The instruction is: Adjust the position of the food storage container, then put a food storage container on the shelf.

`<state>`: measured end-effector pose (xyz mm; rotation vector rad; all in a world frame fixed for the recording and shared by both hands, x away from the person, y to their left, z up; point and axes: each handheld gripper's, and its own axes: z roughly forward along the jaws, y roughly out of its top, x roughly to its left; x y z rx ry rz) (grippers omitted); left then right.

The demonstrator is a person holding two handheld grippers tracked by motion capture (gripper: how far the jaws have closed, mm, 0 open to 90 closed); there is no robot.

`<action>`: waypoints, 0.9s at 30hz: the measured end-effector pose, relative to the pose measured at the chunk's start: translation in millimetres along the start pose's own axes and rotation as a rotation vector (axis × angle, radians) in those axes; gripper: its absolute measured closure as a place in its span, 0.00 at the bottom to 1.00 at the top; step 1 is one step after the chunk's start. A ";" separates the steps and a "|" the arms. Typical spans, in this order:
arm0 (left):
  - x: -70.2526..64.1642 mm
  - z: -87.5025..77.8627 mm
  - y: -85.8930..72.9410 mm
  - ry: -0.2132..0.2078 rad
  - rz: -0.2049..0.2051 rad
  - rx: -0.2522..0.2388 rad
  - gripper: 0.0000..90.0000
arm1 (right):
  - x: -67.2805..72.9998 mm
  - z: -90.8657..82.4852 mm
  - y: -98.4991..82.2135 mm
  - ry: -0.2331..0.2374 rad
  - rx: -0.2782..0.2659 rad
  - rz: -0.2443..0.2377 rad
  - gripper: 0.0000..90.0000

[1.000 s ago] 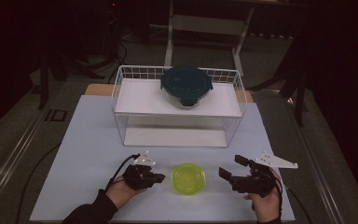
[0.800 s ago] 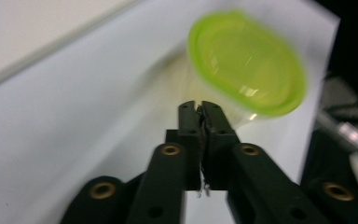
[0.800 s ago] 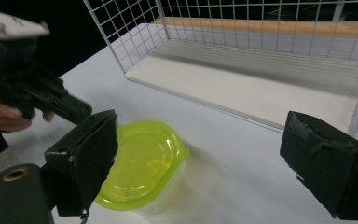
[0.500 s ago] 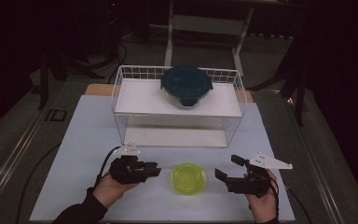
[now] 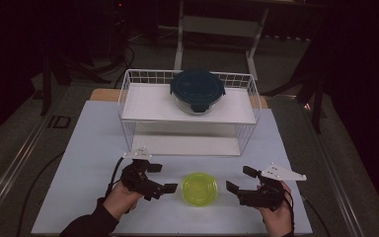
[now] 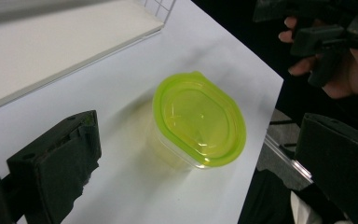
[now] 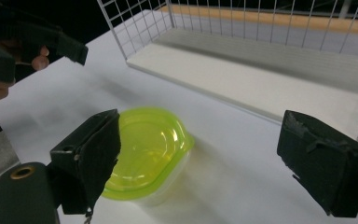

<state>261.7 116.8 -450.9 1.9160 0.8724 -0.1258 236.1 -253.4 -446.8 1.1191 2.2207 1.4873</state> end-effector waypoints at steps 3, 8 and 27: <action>1.8 5.8 0.3 -0.018 -0.031 0.004 0.00 | -1.7 1.6 -1.9 0.014 0.024 0.026 0.15; 8.0 17.4 -2.3 -0.022 -0.093 0.019 0.00 | -2.7 9.3 -2.3 0.020 0.089 0.100 0.13; 20.6 48.3 -19.6 -0.019 -0.407 0.129 0.38 | -10.4 49.8 -13.1 0.097 0.327 0.446 0.45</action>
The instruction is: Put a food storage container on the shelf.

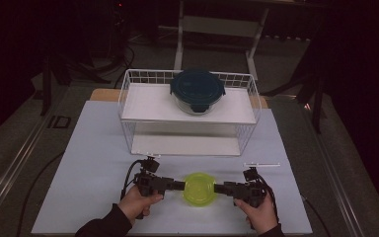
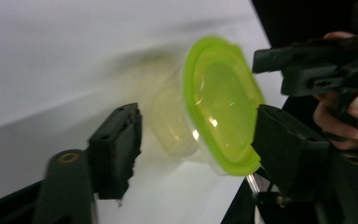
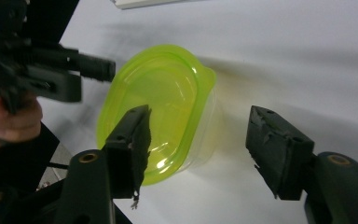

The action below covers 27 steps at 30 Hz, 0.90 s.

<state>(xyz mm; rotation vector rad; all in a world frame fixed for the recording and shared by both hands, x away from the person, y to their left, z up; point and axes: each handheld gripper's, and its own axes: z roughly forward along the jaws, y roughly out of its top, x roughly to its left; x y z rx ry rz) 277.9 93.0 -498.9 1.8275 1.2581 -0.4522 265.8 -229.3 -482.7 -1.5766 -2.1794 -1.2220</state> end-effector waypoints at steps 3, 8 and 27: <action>1.4 4.2 -2.7 0.001 -0.024 0.007 0.48 | -1.2 4.4 2.2 0.002 0.024 0.027 0.53; 6.2 6.8 -4.9 -0.016 -0.061 0.018 0.61 | -1.9 8.0 2.2 -0.010 0.051 0.055 0.65; -0.6 12.0 -8.8 -0.074 -0.103 0.032 0.82 | 1.5 13.6 -1.6 0.015 0.097 0.096 0.85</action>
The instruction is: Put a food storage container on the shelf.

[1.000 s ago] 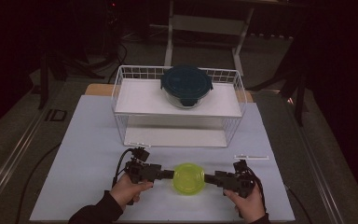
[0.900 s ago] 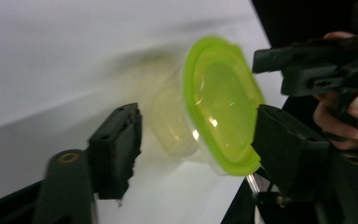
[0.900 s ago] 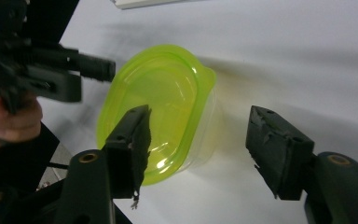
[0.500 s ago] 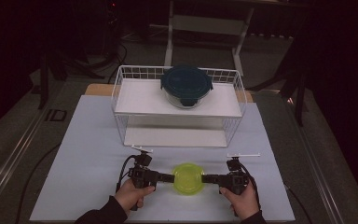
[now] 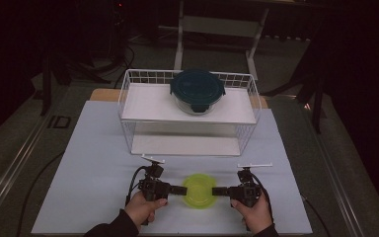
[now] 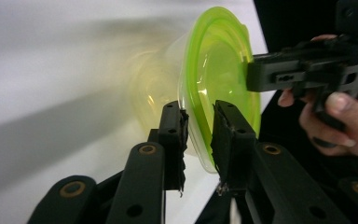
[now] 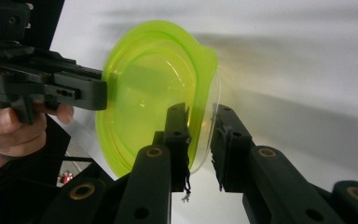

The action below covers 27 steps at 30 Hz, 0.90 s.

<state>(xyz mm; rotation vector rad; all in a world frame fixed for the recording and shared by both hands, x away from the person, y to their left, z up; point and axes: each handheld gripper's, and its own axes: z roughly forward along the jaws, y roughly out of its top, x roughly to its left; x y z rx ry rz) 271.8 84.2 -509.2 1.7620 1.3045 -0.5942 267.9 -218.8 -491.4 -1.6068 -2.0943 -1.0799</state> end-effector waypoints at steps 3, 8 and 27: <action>-0.1 -1.1 -0.8 -0.014 -0.002 -0.003 0.84 | 0.5 -1.1 -1.3 0.002 -0.006 -0.002 0.87; -2.8 -3.1 -0.4 0.002 0.012 -0.015 0.88 | 3.9 -3.7 -3.7 0.005 -0.019 -0.011 0.89; -16.6 -31.2 14.2 -0.028 0.068 -0.079 0.90 | 30.0 -19.7 11.4 0.032 -0.098 -0.115 0.90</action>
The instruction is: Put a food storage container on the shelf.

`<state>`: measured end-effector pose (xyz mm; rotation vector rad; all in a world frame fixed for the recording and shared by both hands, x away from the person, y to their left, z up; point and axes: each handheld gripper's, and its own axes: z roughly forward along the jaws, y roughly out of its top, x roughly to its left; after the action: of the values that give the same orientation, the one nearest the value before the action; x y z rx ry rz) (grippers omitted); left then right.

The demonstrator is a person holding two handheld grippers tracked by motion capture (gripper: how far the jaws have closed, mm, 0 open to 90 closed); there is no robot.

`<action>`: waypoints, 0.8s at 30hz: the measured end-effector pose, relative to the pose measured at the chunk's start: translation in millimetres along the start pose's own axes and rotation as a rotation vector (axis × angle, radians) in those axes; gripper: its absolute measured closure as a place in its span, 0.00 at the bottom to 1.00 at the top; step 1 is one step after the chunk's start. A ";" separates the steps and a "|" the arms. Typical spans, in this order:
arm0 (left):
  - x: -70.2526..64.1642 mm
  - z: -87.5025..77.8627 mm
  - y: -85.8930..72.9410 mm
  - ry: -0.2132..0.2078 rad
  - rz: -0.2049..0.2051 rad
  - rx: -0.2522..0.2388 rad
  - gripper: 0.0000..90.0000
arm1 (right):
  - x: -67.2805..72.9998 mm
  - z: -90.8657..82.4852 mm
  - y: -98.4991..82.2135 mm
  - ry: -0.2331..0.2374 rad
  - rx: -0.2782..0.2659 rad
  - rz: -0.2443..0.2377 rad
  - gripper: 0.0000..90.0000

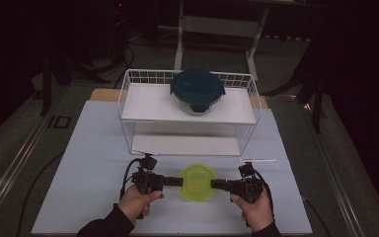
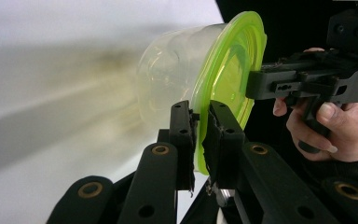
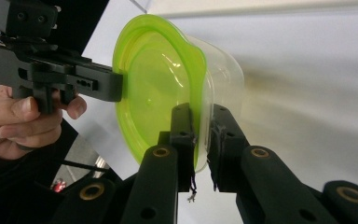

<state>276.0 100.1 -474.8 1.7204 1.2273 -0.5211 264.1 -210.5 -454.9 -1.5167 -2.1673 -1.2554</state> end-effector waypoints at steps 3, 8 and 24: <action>-5.5 -6.2 4.1 -0.003 0.020 -0.013 0.90 | 6.3 -4.2 5.4 0.000 -0.015 -0.020 0.90; -14.4 -15.1 9.9 -0.005 0.041 -0.035 0.90 | 14.9 -11.1 13.0 0.007 -0.035 -0.047 0.90; -46.8 -42.9 39.0 0.005 0.079 -0.092 0.90 | 40.4 -32.9 47.2 0.017 -0.093 -0.106 0.90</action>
<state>284.6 110.8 -401.5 1.6858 1.1642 -0.4083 276.8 -202.7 -386.3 -1.4361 -2.2336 -1.4151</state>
